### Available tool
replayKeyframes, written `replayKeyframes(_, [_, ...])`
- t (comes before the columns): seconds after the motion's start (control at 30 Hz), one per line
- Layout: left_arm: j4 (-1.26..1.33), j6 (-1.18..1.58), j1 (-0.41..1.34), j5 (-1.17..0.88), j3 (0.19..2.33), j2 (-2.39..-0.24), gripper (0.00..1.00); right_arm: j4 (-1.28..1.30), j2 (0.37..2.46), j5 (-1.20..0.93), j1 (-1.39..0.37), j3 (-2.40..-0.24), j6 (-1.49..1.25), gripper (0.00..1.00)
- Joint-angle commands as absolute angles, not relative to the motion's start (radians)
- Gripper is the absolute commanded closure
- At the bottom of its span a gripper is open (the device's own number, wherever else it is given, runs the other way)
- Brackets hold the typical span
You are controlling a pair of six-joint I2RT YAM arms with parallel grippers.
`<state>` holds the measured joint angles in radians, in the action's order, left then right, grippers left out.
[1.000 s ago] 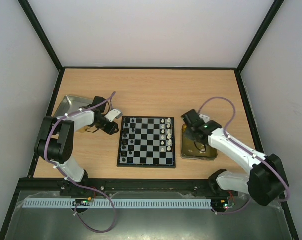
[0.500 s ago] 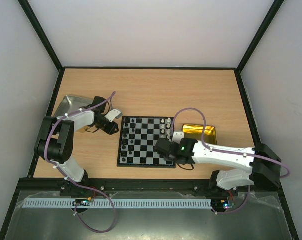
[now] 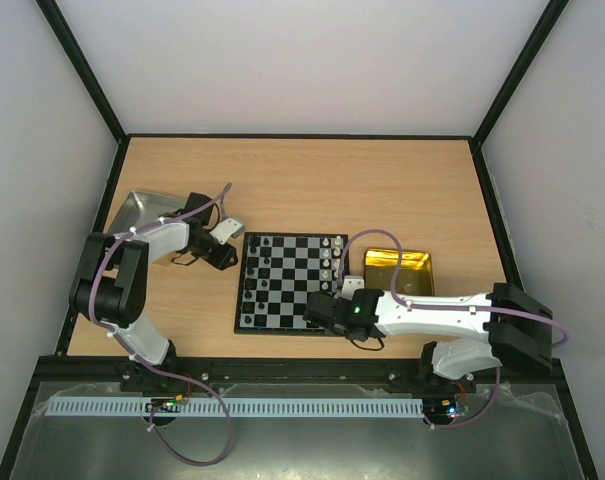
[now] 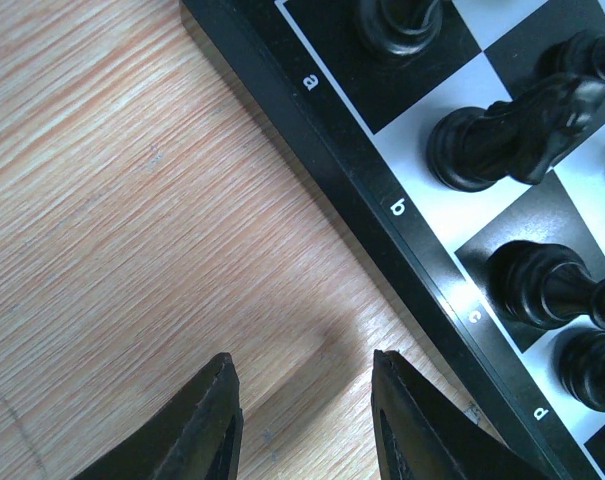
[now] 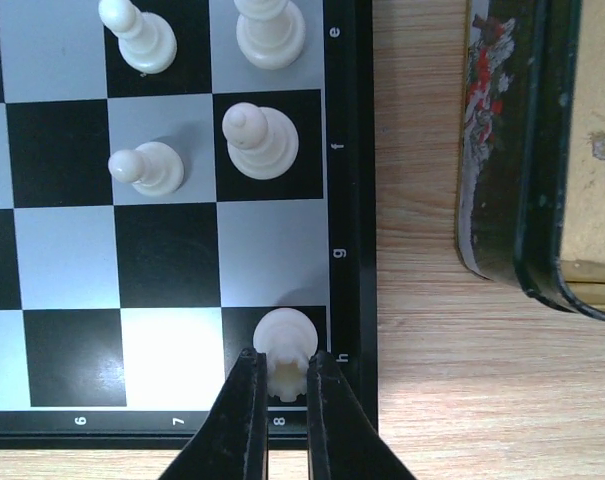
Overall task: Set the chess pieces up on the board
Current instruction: Place the chess piece on the chessboard.
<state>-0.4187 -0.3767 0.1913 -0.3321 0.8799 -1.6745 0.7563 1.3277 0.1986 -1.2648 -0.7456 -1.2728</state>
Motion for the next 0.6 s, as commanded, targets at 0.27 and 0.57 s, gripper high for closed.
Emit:
replayKeyframes(0.27, [-0.471, -0.371, 0.193, -0.282, 0.856, -1.701, 0.62, 0.730, 1.348, 0.184, -1.273, -0.741, -1.284, 0.97])
replayKeyframes(0.57, [-0.474, -0.370, 0.194, -0.281, 0.858, -1.697, 0.62, 0.735, 1.348, 0.173, -1.284, -0.739, -1.288, 0.97])
